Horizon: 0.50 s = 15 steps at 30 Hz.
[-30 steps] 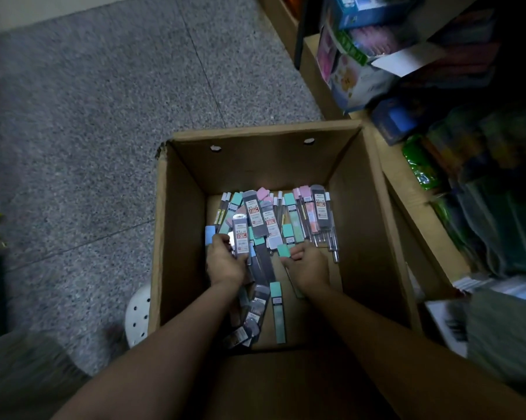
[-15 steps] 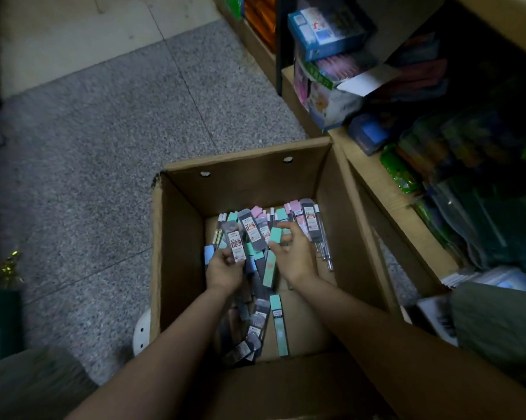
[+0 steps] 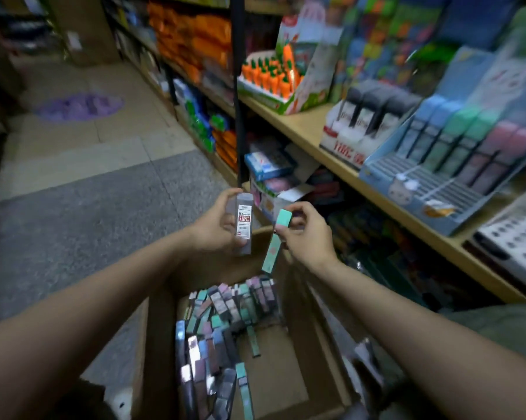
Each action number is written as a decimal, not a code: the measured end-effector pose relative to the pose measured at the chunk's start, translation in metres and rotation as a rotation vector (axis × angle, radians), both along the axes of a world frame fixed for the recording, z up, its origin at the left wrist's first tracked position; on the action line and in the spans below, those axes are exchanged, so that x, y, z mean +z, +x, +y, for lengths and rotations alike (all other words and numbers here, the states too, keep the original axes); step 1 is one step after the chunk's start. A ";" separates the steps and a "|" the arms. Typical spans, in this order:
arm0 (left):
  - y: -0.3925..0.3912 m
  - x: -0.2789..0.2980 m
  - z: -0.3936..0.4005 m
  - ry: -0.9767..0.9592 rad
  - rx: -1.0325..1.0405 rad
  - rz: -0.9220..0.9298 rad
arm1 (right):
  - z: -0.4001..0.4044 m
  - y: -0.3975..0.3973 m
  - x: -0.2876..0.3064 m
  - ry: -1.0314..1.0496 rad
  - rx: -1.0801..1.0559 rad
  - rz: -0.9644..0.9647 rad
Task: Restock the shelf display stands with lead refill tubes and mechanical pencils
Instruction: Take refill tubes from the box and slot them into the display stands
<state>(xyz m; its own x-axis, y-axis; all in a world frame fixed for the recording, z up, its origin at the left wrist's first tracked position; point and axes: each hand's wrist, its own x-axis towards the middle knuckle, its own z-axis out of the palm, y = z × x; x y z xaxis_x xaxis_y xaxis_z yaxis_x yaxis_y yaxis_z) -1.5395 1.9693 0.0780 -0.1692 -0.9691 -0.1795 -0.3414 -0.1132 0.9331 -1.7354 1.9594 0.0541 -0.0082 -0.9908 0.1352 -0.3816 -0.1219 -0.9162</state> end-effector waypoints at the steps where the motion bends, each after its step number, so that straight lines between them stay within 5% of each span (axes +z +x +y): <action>1: -0.009 0.011 0.001 -0.013 -0.011 0.022 | 0.001 -0.007 0.014 -0.034 -0.030 -0.003; 7: -0.069 0.049 -0.003 -0.047 -0.087 0.262 | 0.008 -0.059 0.100 -0.224 -0.148 0.173; 15: -0.106 0.068 -0.027 -0.129 -0.173 0.339 | 0.006 -0.159 0.207 -0.424 -0.335 0.379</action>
<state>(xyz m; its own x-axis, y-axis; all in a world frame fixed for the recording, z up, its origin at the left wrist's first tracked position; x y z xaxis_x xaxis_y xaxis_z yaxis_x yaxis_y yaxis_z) -1.6450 1.9421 0.1459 -0.3606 -0.9320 0.0357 -0.0158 0.0443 0.9989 -1.8949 1.9651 0.2608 -0.1822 -0.8033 0.5671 -0.7484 -0.2608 -0.6098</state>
